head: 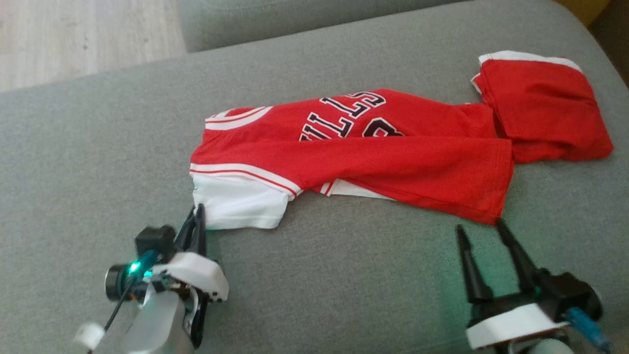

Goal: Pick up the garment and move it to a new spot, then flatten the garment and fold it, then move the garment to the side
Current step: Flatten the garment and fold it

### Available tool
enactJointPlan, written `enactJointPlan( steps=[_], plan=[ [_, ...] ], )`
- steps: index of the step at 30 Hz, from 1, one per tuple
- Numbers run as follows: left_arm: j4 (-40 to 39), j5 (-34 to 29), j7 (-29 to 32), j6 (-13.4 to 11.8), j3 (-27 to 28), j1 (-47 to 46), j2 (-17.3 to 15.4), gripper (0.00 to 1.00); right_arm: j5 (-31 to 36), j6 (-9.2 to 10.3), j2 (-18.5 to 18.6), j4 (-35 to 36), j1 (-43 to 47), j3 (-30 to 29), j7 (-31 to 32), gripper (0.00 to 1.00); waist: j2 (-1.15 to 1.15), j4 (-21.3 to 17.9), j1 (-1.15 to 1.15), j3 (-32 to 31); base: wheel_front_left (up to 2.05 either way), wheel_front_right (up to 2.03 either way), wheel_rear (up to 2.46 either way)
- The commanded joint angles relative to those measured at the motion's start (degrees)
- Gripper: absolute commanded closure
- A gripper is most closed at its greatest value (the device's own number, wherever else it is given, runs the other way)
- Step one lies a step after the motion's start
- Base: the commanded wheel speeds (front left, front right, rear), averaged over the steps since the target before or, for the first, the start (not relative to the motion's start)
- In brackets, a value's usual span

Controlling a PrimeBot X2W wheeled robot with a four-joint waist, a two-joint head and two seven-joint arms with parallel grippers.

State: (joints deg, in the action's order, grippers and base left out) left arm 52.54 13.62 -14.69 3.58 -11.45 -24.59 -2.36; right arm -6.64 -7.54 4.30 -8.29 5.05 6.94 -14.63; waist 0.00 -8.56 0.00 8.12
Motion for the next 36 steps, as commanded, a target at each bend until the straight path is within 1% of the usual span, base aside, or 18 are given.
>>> enactJointPlan(
  steps=[1, 2, 5, 10, 13, 20, 26, 30, 36],
  plan=[
    [-3.62, 0.98, -0.3, 0.3, 2.85, 0.63, -0.76, 1.0, -0.54, 0.05, 0.18, 0.89, -0.63, -0.28, -0.37, 0.0, 0.0, 0.4, 0.0, -0.94, 0.0, 0.0, 0.0],
    [-3.62, 0.98, -0.3, 0.3, 2.85, 0.63, -0.76, 1.0, -0.54, 0.05, 0.18, 0.89, -0.63, -0.28, -0.37, 0.0, 0.0, 0.4, 0.0, -0.94, 0.0, 0.0, 0.0],
    [-9.7, 2.86, -0.3, 1.14, 5.24, 3.66, -0.68, 1.0, -1.06, 0.05, -0.49, -1.82, 0.07, -3.39, -0.37, 0.0, 0.0, 1.28, 0.0, -2.14, 0.0, 0.0, 0.0],
    [-17.31, 5.3, -0.3, 2.38, 7.49, 7.09, -0.59, 1.0, -3.35, 0.05, -1.21, -9.51, -1.25, -8.1, -0.37, 0.0, 0.0, 2.84, 0.0, -3.32, 0.0, 0.0, 0.0],
    [-19.48, 5.91, -0.3, 2.8, 7.56, 7.67, -0.57, 1.0, -4.26, 0.05, -1.33, -14.21, -3.7, -9.02, -0.37, 0.0, 0.0, 3.62, 0.0, -3.21, 0.0, 0.0, 0.0],
    [-20.39, 5.85, -0.3, 3.13, 7.04, 6.48, -0.54, 1.0, -4.19, 0.05, -1.39, -22.58, -10.54, -7.52, -0.37, 0.0, 0.0, 4.4, 0.0, -1.92, 0.0, 0.0, 0.0],
    [-20.12, 5.97, -0.3, 3.28, 6.41, 5.56, -0.53, 1.0, -3.07, 0.05, -1.41, -29.33, -14.42, -6.91, -0.37, 0.0, 0.0, 4.73, 0.0, -1.31, 0.0, 0.0, 0.0],
    [-19.81, 5.93, -0.3, 3.33, 6.29, 5.29, -0.53, 1.0, -2.62, 0.05, -1.41, -31.0, -15.19, -6.71, -0.37, 0.0, 0.0, 5.05, 0.0, -1.37, 0.0, 0.0, 0.0],
    [-19.41, 6.17, -0.3, 3.37, 6.41, 5.5, -0.53, 1.0, -2.62, 0.05, -1.42, -31.33, -14.25, -5.69, -0.37, 0.0, 0.0, 5.27, 0.0, -1.98, 0.0, 0.0, 0.0]
  ],
)
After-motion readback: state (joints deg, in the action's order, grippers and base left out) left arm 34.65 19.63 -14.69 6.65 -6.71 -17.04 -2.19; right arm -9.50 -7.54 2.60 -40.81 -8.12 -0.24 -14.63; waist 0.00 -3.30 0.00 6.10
